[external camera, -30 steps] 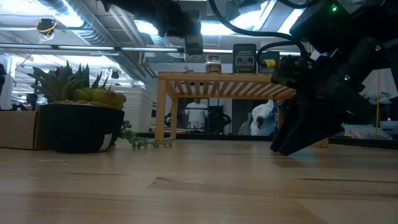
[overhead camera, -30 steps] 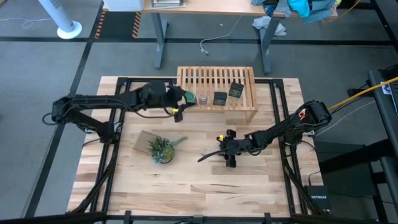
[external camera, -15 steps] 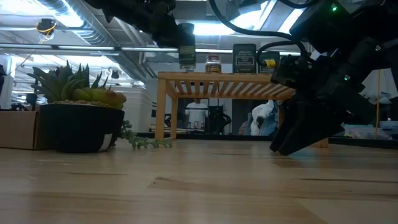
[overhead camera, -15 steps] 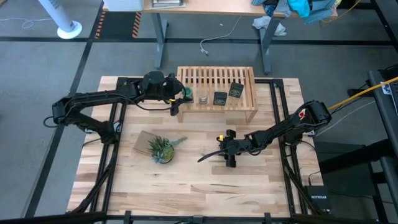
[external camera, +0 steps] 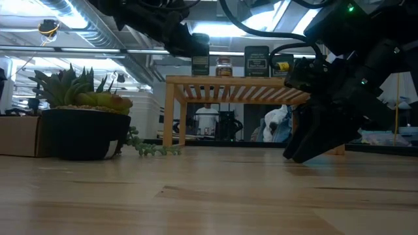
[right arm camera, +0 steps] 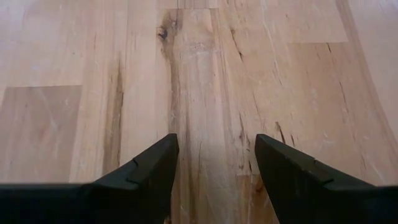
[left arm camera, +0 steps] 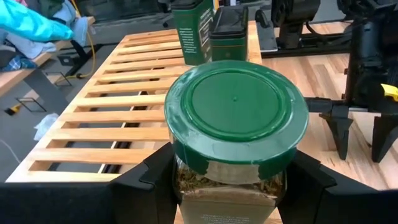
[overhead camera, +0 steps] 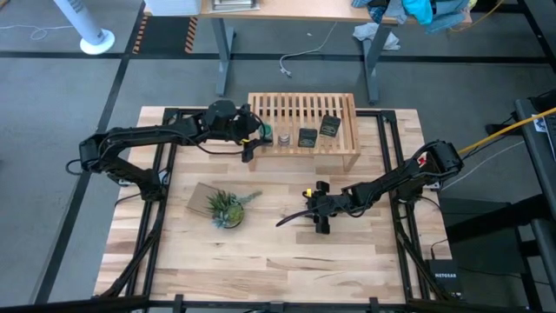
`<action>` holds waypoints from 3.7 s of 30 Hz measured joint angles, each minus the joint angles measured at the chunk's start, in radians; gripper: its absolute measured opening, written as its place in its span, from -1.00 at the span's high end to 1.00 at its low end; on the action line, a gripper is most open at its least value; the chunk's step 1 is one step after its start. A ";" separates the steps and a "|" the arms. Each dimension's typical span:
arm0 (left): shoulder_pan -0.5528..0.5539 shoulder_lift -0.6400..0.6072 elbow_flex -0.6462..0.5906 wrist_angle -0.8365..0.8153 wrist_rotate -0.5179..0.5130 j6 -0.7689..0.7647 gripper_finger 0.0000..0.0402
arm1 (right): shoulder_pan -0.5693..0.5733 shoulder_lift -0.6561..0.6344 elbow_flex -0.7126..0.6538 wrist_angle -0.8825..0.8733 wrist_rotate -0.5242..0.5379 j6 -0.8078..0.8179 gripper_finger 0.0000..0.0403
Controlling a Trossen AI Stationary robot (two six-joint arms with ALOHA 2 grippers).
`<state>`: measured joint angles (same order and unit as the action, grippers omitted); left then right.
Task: Shelf spices
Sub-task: Put the green seasoning bottle on the shelf, then return to Home Position
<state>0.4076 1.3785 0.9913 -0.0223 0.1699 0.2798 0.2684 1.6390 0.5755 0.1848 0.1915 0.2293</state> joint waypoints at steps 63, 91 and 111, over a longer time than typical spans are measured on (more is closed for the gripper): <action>-0.192 -0.764 -0.336 -0.402 -0.092 -0.182 -0.65 | 0.000 -1.240 -0.228 -0.342 0.030 -0.107 -0.11; -0.298 -0.875 -0.982 0.480 0.027 -0.307 -0.65 | 0.000 -1.590 -0.561 -0.158 -0.135 -0.128 -0.11; -0.334 -0.872 -0.982 0.207 0.034 -0.259 -0.65 | 0.000 -1.530 -0.562 -0.173 -0.152 -0.208 -0.11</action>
<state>0.0738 0.5064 0.0093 0.1844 0.2035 0.0208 0.2680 0.1085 0.0135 0.0117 0.0396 0.0208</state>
